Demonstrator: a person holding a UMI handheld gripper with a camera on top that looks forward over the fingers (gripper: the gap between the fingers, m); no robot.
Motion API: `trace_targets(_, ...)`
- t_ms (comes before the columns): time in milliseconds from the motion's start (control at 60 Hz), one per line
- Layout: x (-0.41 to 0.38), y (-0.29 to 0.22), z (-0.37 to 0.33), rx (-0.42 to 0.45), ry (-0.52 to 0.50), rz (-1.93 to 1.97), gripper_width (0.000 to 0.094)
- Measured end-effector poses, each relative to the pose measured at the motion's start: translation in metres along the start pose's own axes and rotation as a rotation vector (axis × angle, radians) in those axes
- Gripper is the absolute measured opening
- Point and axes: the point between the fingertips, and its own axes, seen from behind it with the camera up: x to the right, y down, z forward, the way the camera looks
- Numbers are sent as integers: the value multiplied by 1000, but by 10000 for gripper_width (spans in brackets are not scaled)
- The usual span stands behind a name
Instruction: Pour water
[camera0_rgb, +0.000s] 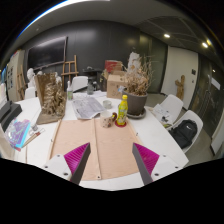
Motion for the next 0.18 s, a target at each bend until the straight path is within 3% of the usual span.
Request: trace_targets(183, 3, 4, -18, 5, 38, -5, 861)
